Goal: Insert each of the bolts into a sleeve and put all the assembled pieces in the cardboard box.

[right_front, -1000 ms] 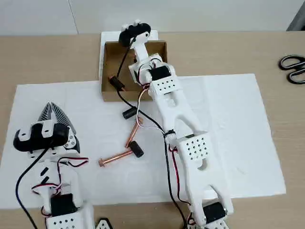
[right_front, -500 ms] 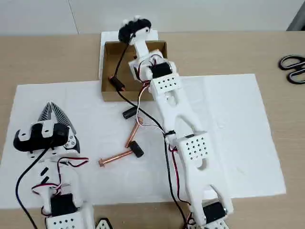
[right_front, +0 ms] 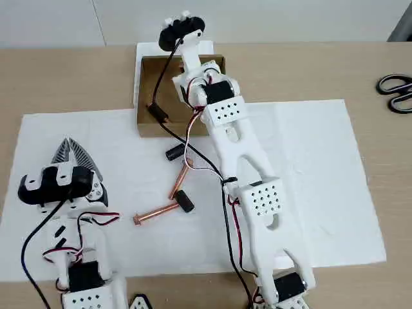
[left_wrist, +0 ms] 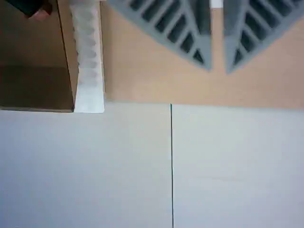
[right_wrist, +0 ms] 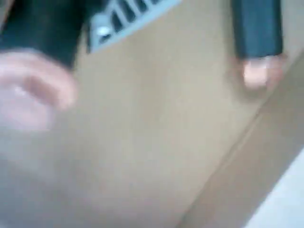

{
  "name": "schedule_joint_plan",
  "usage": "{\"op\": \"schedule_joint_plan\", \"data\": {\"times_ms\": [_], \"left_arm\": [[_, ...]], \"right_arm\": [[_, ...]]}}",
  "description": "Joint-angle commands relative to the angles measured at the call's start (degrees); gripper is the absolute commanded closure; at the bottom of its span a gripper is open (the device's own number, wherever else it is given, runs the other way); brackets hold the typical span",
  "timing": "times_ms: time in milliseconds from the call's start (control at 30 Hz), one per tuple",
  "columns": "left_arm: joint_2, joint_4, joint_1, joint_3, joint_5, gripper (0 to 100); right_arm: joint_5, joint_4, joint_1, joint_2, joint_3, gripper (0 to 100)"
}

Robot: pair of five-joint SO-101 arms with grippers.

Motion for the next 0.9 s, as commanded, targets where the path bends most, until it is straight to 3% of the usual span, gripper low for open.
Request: {"op": "schedule_joint_plan", "data": {"times_ms": [0, 200, 367, 500, 633, 767, 867], "left_arm": [[-0.62, -0.09, 0.26, -0.48, 0.35, 99], [-0.62, -0.09, 0.26, -0.48, 0.35, 99], [-0.62, -0.09, 0.26, -0.48, 0.35, 99], [-0.62, -0.09, 0.26, -0.48, 0.35, 99], [-0.62, -0.09, 0.26, -0.48, 0.35, 99], [-0.62, -0.09, 0.26, -0.48, 0.35, 99], [-0.62, -0.09, 0.26, -0.48, 0.35, 99]], "right_arm": [[-0.53, 3.47, -0.31, -1.1, -3.6, 75.2], [-1.23, 3.38, -0.4, -1.27, -3.87, 80.5], [-5.71, -3.12, 0.22, -1.71, -5.45, 85.2], [-8.7, -1.27, -0.04, -1.19, -12.04, 87.4], [-8.53, 6.46, -1.1, -1.63, -19.43, 87.6], [-8.35, 20.88, -2.24, -1.8, -27.43, 87.6], [-2.73, 30.64, -4.44, -3.91, -26.73, 87.5]]}}
